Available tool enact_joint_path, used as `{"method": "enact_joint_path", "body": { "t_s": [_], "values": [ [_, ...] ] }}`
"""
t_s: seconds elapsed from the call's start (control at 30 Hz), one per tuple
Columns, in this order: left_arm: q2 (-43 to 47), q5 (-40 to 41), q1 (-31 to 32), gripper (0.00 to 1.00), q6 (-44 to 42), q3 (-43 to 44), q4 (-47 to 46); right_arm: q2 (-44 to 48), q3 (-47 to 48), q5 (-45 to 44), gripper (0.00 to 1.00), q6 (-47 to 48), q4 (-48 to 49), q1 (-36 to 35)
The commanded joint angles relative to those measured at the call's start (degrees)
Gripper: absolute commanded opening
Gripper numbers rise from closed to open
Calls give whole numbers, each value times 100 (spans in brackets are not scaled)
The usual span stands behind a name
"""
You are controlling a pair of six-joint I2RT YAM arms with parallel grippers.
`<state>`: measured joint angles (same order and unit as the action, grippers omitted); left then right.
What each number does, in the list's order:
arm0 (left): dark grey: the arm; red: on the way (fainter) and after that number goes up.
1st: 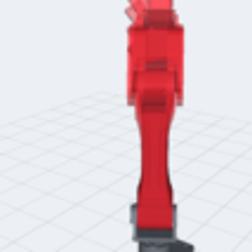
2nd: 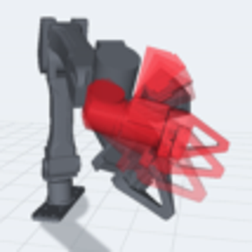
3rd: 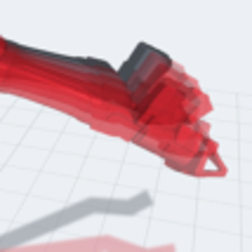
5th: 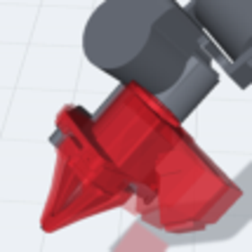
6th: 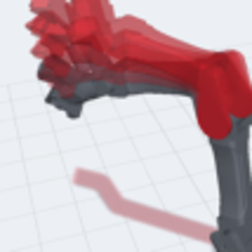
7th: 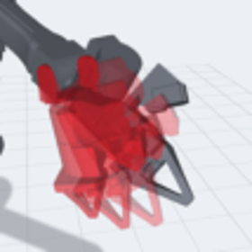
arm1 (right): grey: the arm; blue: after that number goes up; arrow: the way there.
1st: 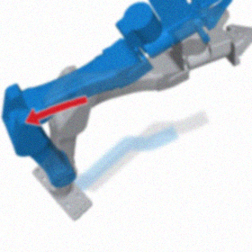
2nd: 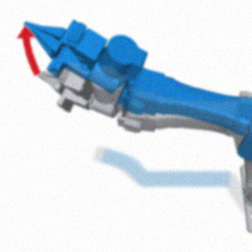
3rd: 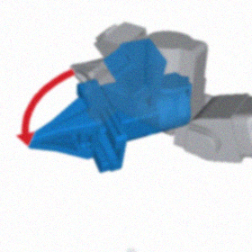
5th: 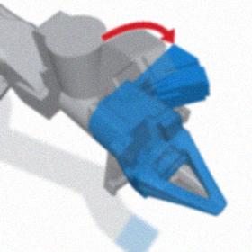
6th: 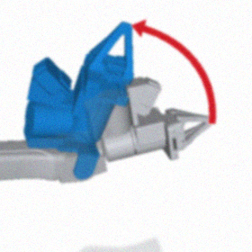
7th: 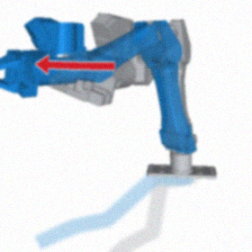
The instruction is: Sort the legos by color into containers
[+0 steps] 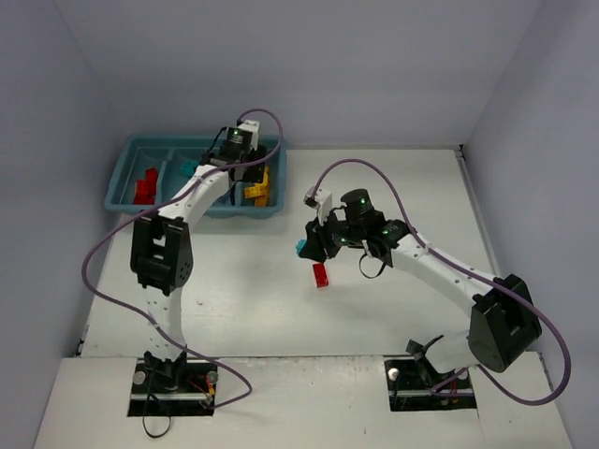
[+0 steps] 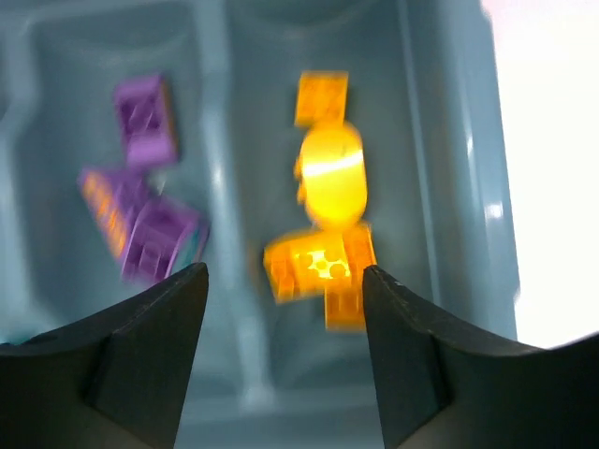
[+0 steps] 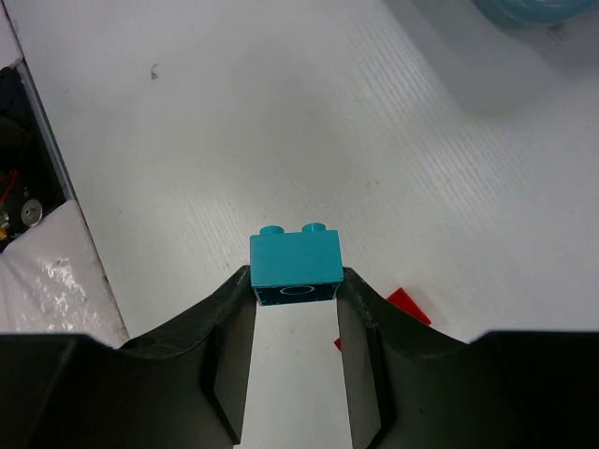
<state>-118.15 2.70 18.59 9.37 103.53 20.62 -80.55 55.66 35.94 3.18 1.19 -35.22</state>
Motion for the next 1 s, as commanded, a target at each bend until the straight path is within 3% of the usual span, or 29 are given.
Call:
{"method": "enact_joint_path", "body": {
  "t_s": [0.0,0.2,0.3,0.53,0.8,0.97],
  "values": [
    [1352,564,381,62,513,-375,28,40,-37,-359,0,-220,426,156],
    [2137,1470,1593,62,1962,-1176,1206,241,-336,-1431,0,-976,417,805],
    [2235,1453,2426,70,2472,-1536,1418,461,-626,-1923,0,-1363,400,1140],
    [1612,1295,3413,70,3536,-1625,1585,1058,-1372,-2750,0,-2242,268,1860],
    [697,996,3546,69,3967,-1511,1506,1428,-1716,-3067,0,-2445,-14,2195],
    [372,934,3546,60,4082,-1344,1436,1481,-1813,-3067,0,-2463,-14,2257]
  ]
}}
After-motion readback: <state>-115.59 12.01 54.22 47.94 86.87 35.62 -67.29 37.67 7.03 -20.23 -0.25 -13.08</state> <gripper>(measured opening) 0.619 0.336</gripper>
